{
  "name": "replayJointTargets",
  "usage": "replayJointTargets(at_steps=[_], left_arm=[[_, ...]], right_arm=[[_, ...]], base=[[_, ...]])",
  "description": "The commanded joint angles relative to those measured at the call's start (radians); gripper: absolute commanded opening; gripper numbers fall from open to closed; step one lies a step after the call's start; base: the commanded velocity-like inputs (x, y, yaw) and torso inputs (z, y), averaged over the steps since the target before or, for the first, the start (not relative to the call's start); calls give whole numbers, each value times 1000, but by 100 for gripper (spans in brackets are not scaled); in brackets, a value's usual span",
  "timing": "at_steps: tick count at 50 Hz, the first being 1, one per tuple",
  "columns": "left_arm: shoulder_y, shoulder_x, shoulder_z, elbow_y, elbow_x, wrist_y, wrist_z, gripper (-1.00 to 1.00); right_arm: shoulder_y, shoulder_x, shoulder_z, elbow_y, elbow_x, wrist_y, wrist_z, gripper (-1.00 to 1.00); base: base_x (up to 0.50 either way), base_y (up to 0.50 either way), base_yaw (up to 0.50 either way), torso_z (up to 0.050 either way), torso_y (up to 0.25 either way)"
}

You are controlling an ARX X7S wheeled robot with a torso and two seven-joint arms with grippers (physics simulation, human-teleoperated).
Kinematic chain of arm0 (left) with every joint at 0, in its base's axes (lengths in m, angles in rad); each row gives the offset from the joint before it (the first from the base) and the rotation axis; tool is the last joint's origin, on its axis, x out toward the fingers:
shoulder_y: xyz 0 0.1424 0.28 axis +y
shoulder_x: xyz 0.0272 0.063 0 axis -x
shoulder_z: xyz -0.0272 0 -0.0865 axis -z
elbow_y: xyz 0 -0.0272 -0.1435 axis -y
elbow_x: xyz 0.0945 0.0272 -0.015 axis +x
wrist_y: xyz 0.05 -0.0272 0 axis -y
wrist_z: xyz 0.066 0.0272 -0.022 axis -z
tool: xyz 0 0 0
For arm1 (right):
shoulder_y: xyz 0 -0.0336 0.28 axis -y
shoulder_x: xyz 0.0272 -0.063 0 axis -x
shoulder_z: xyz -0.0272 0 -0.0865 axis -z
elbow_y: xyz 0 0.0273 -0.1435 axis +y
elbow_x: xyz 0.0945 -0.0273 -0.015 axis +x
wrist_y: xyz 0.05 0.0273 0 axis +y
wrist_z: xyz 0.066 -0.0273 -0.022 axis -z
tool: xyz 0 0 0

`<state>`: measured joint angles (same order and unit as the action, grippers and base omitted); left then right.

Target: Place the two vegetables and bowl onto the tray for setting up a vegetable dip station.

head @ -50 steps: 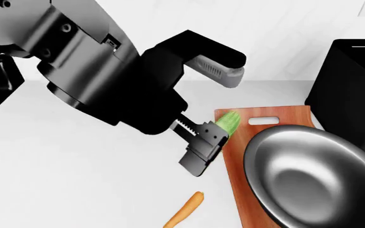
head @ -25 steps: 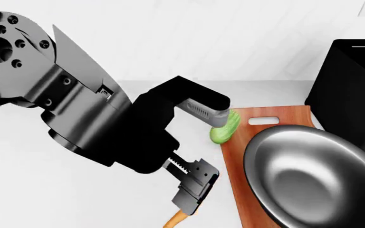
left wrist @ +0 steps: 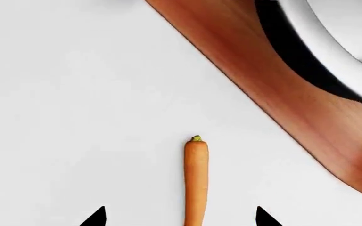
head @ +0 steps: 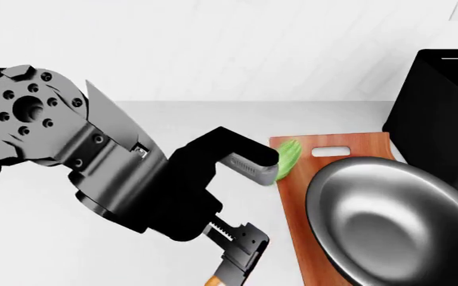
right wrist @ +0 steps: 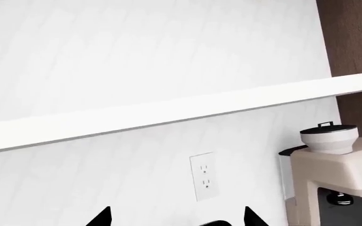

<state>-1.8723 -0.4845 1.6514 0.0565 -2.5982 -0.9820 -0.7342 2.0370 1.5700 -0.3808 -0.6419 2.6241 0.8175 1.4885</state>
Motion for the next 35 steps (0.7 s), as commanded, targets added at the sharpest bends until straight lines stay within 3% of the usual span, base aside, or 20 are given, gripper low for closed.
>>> replayJointTargets(at_steps=[1,28,29,35], left_arm=[[99,25,19,-28,90,17,40,100],[244,118,54,-118,248,18,136,100],[257,122,64,-122,261,12,141,-100],[290,137,72,-154,397,38,174,-100]], right_arm=[[-14,0,16,-3,2,-7,1,100],[-40,1,59,-1,21,-9,25,100],[-42,1,59,-1,21,-11,25,100],[-54,1,63,-4,14,-15,19,100]], base=[[0,0,0,0,0],[1,0,-1,0,0],[0,-4,-5,0,0],[7,-5,-8,0,0]])
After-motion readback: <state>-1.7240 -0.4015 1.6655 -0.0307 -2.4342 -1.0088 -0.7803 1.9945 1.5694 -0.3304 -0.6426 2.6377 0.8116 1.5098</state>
